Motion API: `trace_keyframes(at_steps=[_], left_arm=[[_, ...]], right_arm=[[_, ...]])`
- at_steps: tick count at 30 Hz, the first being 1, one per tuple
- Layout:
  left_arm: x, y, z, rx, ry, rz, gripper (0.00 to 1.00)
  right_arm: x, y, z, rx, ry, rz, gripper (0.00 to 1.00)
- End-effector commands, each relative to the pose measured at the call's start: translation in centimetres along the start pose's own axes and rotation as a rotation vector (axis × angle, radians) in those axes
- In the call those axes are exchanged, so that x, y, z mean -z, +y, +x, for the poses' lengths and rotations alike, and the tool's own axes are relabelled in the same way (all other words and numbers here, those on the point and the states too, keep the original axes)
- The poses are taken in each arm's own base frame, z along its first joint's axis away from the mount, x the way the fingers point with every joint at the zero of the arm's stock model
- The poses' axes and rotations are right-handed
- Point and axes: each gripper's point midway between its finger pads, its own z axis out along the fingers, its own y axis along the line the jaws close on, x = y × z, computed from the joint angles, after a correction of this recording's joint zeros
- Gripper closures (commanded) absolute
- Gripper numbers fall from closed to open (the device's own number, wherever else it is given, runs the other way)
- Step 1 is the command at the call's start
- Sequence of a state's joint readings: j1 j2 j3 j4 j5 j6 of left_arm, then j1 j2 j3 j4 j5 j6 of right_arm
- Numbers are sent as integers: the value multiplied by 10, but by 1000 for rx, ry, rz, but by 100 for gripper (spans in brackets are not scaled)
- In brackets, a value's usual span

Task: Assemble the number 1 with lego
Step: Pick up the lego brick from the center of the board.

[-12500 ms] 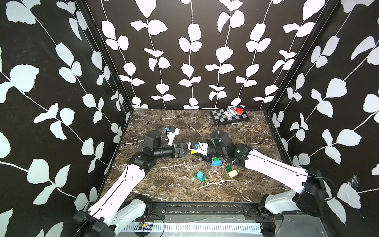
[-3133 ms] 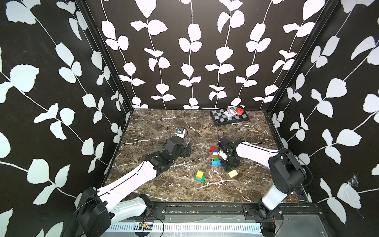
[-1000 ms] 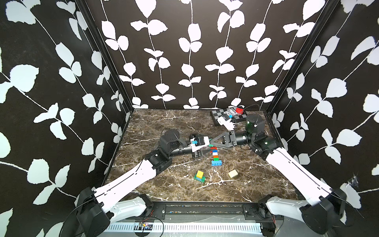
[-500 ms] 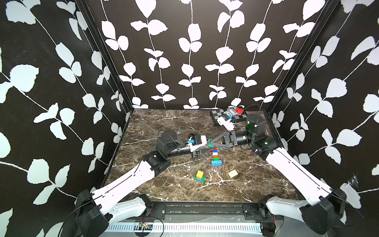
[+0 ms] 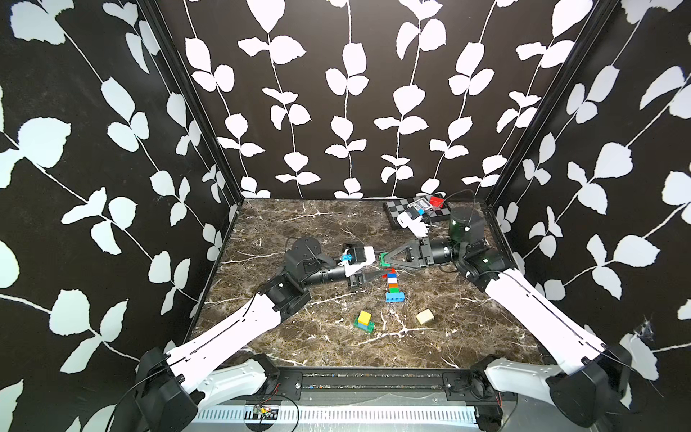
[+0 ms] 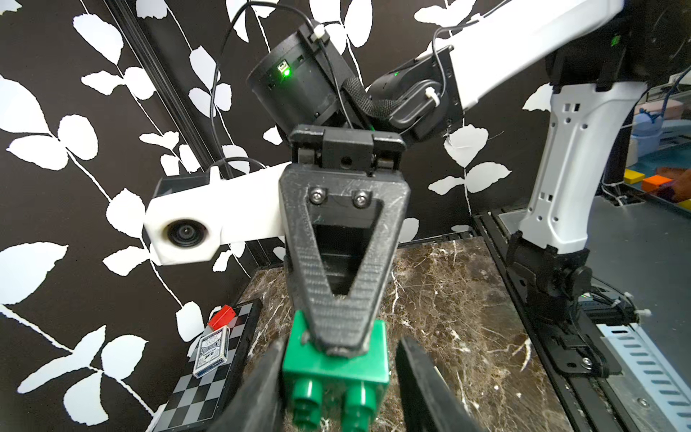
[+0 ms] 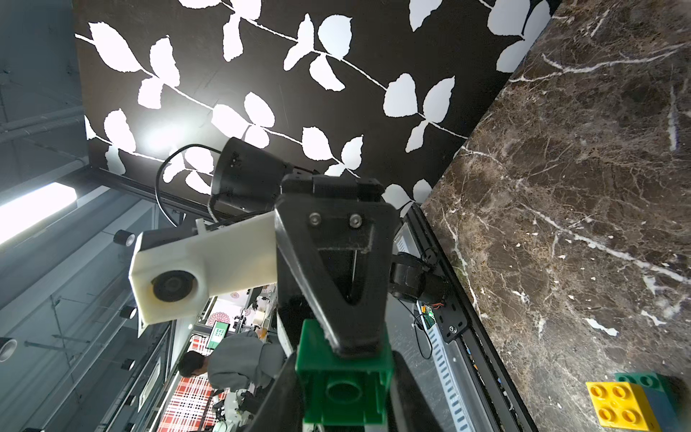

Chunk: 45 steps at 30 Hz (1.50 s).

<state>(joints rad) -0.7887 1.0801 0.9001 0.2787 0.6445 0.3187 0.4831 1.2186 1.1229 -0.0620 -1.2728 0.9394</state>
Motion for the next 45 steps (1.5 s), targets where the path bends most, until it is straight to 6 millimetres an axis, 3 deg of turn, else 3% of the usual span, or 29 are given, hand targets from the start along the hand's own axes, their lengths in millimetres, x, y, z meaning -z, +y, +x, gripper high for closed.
trace_keyframes(at_steps=[1, 8, 12, 15, 16, 19, 23, 25, 28, 34, 40, 45], left_arm=[[5, -1, -10, -13, -36, 3, 55], [3, -2, -8, -3, -38, 20, 61], [3, 0, -6, 3, -33, 20, 70], [4, 2, 0, -1, 1, -1, 76], [5, 4, 3, -2, 19, -15, 77], [9, 11, 21, 11, 132, -63, 79], [19, -1, 51, 54, 330, -7, 80], [26, -11, 66, 74, 438, 46, 81], [33, -32, 88, 43, 607, 155, 82], [48, -73, 126, -97, 927, 471, 81], [56, -90, 151, -130, 1142, 674, 81], [57, -98, 171, -201, 1239, 737, 81]], right_arm=[[1, 3, -4, 43, -5, -17, 74], [0, -2, -5, 36, -8, -8, 74], [0, -2, -5, 42, -12, -3, 73], [3, -4, -8, 58, -34, 17, 62], [5, -5, -10, 64, -50, 31, 53], [28, -21, -23, 87, -159, 145, 41], [94, -80, -32, 21, -369, 472, 42], [132, -115, -21, -63, -455, 674, 46], [164, -147, 3, -130, -478, 877, 47], [184, -176, 33, -202, -425, 1028, 50], [189, -180, 39, -208, -398, 1058, 51], [189, -182, 42, -215, -400, 1053, 51]])
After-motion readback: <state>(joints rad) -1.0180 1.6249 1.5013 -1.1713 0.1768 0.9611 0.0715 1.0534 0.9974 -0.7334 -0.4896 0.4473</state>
